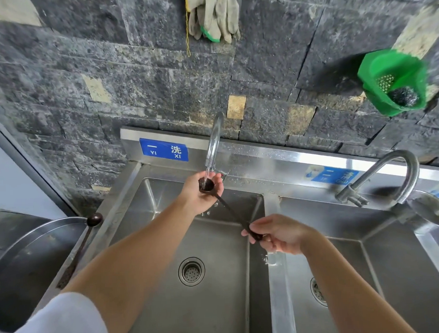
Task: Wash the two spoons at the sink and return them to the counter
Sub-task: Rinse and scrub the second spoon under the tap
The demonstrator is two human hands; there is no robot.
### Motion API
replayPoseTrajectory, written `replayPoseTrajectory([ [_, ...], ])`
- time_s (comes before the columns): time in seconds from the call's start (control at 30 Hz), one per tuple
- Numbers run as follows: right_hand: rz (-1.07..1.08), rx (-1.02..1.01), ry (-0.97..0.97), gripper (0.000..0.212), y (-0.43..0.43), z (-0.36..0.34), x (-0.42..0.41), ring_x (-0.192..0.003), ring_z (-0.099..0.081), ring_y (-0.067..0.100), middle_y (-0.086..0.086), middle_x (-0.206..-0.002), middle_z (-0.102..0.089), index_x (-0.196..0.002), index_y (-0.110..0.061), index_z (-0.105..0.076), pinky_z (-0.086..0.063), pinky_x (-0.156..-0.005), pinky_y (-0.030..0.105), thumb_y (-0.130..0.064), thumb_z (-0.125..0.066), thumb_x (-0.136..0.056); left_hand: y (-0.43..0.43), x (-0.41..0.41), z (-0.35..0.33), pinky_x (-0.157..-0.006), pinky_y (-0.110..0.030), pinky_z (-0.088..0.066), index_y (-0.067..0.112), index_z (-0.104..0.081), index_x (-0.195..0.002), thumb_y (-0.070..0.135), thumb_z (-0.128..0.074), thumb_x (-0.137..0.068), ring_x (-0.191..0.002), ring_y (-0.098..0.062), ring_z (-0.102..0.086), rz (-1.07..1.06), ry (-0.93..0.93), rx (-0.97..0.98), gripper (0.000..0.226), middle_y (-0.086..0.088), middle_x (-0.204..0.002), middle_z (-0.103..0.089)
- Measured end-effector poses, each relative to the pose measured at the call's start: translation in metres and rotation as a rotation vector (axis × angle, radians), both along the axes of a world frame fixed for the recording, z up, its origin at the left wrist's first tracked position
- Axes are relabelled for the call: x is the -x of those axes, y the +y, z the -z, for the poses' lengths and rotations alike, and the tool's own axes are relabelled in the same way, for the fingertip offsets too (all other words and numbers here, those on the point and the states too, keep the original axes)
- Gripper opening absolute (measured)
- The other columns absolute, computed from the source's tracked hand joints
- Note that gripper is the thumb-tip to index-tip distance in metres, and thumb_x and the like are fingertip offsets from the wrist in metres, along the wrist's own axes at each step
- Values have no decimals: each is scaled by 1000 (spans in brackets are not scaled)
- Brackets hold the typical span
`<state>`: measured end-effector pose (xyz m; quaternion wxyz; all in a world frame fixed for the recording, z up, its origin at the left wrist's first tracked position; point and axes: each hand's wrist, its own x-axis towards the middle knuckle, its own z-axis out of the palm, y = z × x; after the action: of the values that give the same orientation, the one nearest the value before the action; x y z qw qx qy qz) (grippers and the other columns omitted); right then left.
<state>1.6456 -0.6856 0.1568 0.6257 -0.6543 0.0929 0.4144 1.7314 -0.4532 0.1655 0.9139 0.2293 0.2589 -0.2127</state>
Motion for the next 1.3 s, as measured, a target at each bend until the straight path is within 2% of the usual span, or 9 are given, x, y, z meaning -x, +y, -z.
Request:
replayPoseTrajectory([
  [0.2, 94, 57, -61, 42, 27, -2, 6, -40, -30, 12, 1, -53, -42, -77, -5, -63, -20, -40, 23, -33, -46, -103, -9, -7, 1, -44, -24, -51, 3, -55, -83, 13, -44, -97, -47, -17, -57, -80, 21, 121, 20, -12, -60, -61],
  [0.33, -62, 1049, -735, 39, 34, -7, 13, -72, -61, 33, 9, -75, -64, -75, -17, -55, -45, -63, 33, -42, -42, -101, -6, -10, 10, -41, -23, -48, 2, -53, -84, 10, -37, -99, -44, -16, -55, -85, 105, 26, 24, -12, -56, -60],
  [0.4, -90, 1141, -797, 40, 43, -12, 18, -75, -62, 35, 8, -78, -66, -78, -18, -55, -45, -61, 32, -46, -39, -101, -6, -9, 14, -42, -22, -50, 1, -55, -83, 10, -36, -98, -44, -17, -57, -121, 135, 4, 26, -13, -56, -62],
  [0.57, 265, -214, 155, 45, 53, -14, 32, -35, -15, 9, -6, -45, -26, -65, -15, -52, -12, -35, 18, -37, -43, -103, -6, -6, 11, -42, -24, -53, -3, -59, -87, 6, -42, -97, -48, -17, -61, -136, 76, 9, 22, -14, -61, -65],
  [0.67, 324, -324, 238, 44, 53, -7, 34, -34, -13, 8, -7, -45, -21, -64, -15, -52, -12, -33, 18, -36, -44, -102, -6, -5, 4, -44, -24, -53, -2, -59, -85, 6, -47, -95, -49, -18, -62, -124, 45, 34, 17, -15, -62, -66],
  [0.83, 24, 947, -577, 46, 53, -1, 34, -63, -55, 32, 7, -66, -62, -70, -18, -58, -38, -58, 30, -47, -38, -100, -7, -4, 2, -41, -22, -48, 4, -53, -81, 7, -37, -97, -49, -15, -54, -85, 72, -33, 22, -10, -60, -60],
  [0.9, 0, 1093, -656, 47, 55, 1, 34, -72, -58, 35, 10, -78, -66, -71, -19, -56, -44, -64, 35, -50, -35, -99, -9, -4, 2, -40, -22, -47, 6, -52, -80, 7, -35, -97, -50, -14, -51, -89, 91, -76, 24, -8, -63, -57],
  [1.07, 264, -283, 189, 46, 55, 2, 41, -33, -20, 8, -7, -44, -25, -63, -17, -52, -19, -32, 18, -42, -45, -101, -5, 1, -1, -40, -23, -49, 1, -57, -84, 9, -45, -96, -50, -15, -56, -89, 87, -12, 19, -10, -63, -61],
  [1.3, 319, -392, 222, 39, 75, 7, 62, -42, -13, 10, -4, -52, -22, -67, -15, -54, -12, -38, 21, -42, -53, -95, -2, 8, -12, -45, -24, -54, 3, -61, -90, 16, -50, -97, -54, -16, -61, -64, 36, 138, 19, -8, -74, -63],
])
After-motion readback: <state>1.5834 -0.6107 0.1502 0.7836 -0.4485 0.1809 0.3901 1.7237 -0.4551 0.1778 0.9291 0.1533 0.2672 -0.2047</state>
